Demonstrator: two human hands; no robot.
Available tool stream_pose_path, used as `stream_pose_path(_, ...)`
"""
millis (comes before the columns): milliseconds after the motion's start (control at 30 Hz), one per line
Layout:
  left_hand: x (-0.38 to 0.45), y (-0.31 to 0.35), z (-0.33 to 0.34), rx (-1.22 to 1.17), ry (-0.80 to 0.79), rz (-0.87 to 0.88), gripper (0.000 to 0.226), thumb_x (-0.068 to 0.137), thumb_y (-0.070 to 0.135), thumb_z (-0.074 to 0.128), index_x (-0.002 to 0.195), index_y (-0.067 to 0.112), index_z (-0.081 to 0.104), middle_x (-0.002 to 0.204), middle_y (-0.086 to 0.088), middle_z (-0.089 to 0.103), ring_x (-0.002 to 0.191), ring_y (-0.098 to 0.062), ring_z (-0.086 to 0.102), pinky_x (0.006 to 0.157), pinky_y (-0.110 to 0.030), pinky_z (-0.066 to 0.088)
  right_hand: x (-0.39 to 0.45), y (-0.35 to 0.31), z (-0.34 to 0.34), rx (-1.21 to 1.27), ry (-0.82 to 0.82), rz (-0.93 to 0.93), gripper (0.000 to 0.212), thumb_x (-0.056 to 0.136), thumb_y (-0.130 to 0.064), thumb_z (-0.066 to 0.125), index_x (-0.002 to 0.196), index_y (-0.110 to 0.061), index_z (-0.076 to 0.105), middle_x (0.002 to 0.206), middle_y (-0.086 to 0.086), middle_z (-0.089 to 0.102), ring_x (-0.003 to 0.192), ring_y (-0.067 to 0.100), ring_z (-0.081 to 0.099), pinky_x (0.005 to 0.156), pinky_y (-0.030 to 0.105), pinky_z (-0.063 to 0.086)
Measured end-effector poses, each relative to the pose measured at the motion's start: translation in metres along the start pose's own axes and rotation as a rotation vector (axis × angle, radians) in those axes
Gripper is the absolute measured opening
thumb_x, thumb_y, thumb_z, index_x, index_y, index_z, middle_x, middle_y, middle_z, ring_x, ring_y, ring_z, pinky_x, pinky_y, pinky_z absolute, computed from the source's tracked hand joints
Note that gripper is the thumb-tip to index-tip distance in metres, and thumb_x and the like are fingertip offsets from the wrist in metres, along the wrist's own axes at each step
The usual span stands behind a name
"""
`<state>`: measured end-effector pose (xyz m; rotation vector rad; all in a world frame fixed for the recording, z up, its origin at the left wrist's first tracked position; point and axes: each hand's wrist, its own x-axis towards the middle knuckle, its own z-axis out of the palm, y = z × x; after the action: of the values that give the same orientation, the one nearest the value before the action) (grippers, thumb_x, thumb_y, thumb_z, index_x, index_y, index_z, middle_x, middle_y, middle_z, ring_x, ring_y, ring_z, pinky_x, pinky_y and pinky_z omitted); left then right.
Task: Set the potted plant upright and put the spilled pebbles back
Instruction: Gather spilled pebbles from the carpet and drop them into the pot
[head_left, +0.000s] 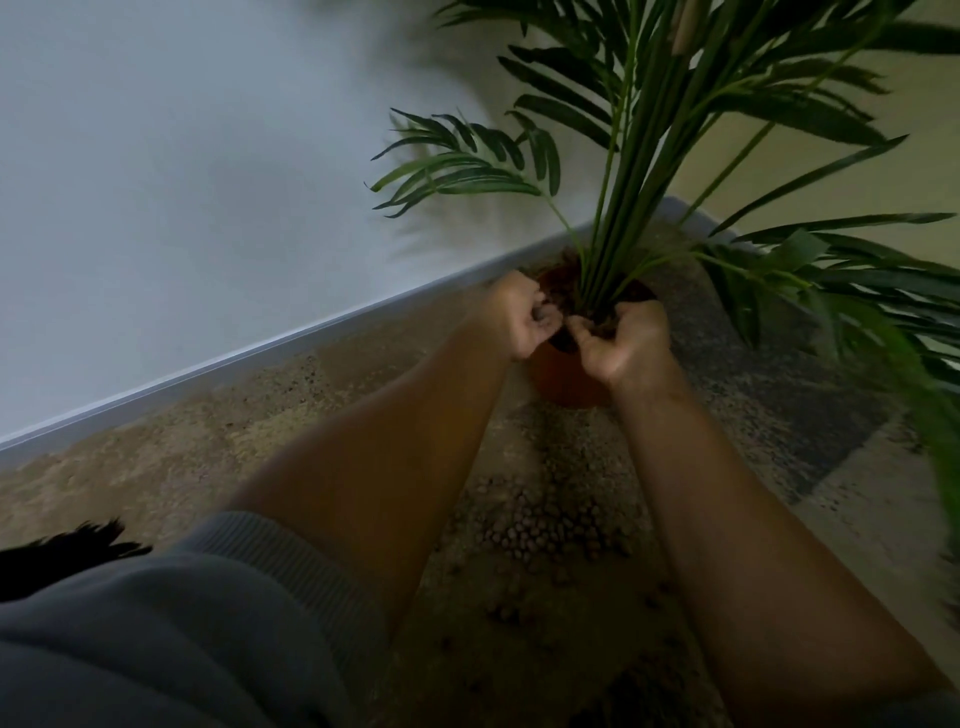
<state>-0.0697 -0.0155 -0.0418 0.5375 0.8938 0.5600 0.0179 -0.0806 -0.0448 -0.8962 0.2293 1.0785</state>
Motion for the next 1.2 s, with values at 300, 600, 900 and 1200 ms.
stream_pose_path(300,-0.008,-0.003,0.002,0.044,-0.067,-0.048,0.044,0.105,0.014,0.025,0.142,-0.006,0.037,0.146,-0.023,0.042,0.135,-0.033,0.043,0.11,-0.04,0.04,-0.015,-0.006,-0.01,-0.003,-0.026,-0.027,0.045,0.103,-0.015,0.027,0.144,-0.002,0.039,0.15,0.015,0.039,0.137,0.03,0.039,0.115,0.041,0.035)
stream_pose_path(600,-0.023,0.005,-0.074,0.193,0.21,0.1,0.031,0.102,0.021,0.04,0.129,0.014,0.055,0.122,-0.005,0.067,0.093,-0.014,0.065,0.065,-0.023,0.053,-0.019,0.059,-0.001,-0.26,-0.092,0.092,0.021,0.098,-0.011,0.039,0.11,0.0,0.051,0.108,0.02,0.064,0.095,0.032,0.067,0.076,0.033,0.058)
stream_pose_path(900,-0.065,0.01,-0.179,0.422,0.491,0.085,0.015,0.1,0.021,0.041,0.103,0.018,0.056,0.079,0.004,0.057,0.073,-0.01,0.059,0.055,-0.02,0.042,-0.032,0.168,-0.014,-0.958,-0.189,0.236,0.015,0.095,-0.009,0.047,0.092,-0.005,0.06,0.079,0.011,0.061,0.071,0.022,0.06,0.07,0.036,0.055)
stream_pose_path(1200,-0.121,-0.017,-0.273,1.326,0.581,-0.151,0.037,0.1,0.024,0.046,0.129,0.005,0.059,0.129,-0.015,0.059,0.114,-0.027,0.057,0.1,-0.036,0.046,-0.054,0.236,-0.035,-2.021,-0.73,-0.127,0.031,0.092,-0.018,0.056,0.118,-0.004,0.066,0.124,0.016,0.064,0.112,0.031,0.06,0.097,0.035,0.049)
